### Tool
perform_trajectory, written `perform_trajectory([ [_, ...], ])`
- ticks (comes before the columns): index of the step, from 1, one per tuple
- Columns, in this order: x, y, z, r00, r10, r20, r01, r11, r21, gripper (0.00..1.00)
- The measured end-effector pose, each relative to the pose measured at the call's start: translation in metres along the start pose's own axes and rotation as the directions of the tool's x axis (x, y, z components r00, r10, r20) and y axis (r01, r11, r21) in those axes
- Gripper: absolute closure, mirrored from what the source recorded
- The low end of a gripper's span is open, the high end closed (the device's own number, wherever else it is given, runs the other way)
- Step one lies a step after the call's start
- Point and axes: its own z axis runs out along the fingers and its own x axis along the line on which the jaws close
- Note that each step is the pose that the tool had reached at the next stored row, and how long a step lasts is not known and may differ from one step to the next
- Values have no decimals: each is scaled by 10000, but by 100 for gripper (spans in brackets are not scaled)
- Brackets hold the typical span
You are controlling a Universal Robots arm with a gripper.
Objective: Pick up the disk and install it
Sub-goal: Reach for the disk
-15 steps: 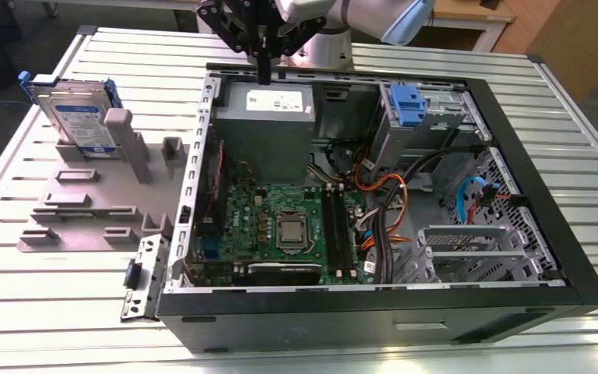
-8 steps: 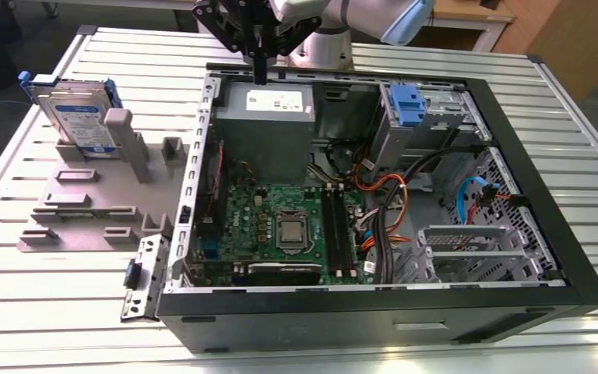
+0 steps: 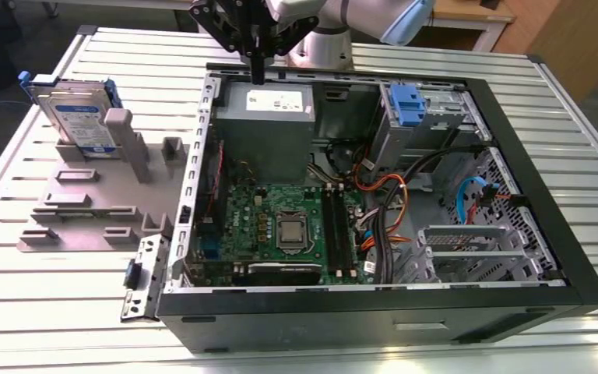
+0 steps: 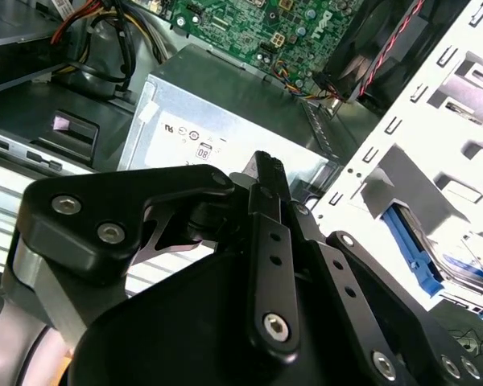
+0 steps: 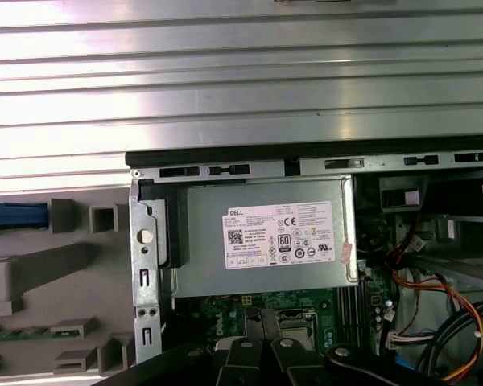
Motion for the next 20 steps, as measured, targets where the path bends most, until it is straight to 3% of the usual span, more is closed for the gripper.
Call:
perform_trajectory([
  [2, 4, 0, 0, 10000, 0, 0, 0, 10000, 0, 89],
  [4, 119, -9, -3, 10000, 0, 0, 0, 10000, 0, 89],
  [20, 155, -12, -4, 10000, 0, 0, 0, 10000, 0, 89],
])
